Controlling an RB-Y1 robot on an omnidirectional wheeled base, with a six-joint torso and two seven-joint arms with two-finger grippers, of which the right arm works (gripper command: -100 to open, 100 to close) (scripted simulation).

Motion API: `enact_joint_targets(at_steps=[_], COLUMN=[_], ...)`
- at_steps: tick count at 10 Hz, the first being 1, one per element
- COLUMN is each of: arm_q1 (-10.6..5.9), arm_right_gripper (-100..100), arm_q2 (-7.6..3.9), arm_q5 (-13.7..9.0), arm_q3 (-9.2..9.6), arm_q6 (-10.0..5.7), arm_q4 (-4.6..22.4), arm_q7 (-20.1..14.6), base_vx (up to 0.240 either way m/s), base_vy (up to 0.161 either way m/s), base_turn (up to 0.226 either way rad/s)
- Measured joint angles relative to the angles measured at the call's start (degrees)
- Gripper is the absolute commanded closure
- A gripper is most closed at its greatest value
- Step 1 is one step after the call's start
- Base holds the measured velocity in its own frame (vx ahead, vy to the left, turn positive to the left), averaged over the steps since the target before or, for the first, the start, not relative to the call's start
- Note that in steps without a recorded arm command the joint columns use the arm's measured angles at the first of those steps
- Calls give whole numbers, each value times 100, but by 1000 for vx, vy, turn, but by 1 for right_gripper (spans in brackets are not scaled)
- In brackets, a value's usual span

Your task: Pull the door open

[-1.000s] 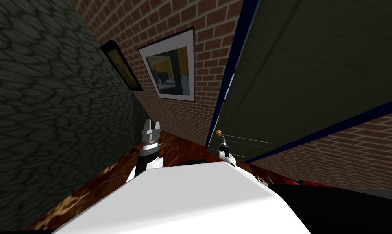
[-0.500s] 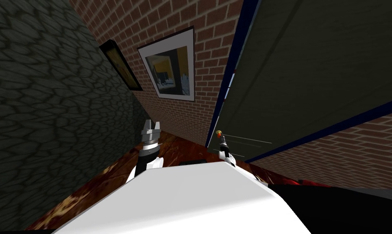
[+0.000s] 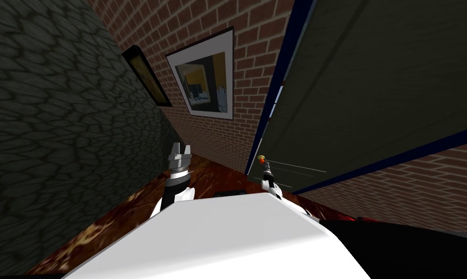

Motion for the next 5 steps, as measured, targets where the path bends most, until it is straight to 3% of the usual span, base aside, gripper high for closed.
enact_joint_targets(at_steps=[2, 3, 4, 5], arm_q1=[-3, -77, 51, 47], arm_right_gripper=[100, 100, 100, 100], arm_q2=[-34, -92, 2, -1], arm_q5=[-78, -132, -139, -178], arm_q3=[62, 73, 105, 132], arm_q6=[-19, -100, -1, 46], arm_q4=[46, 235, -40, -50], arm_q7=[-286, -415, -509, -629], base_vx=[-33, -25, -26, -36], base_vy=[-7, -8, -6, -11], base_turn=[24, 5, 24, 60])
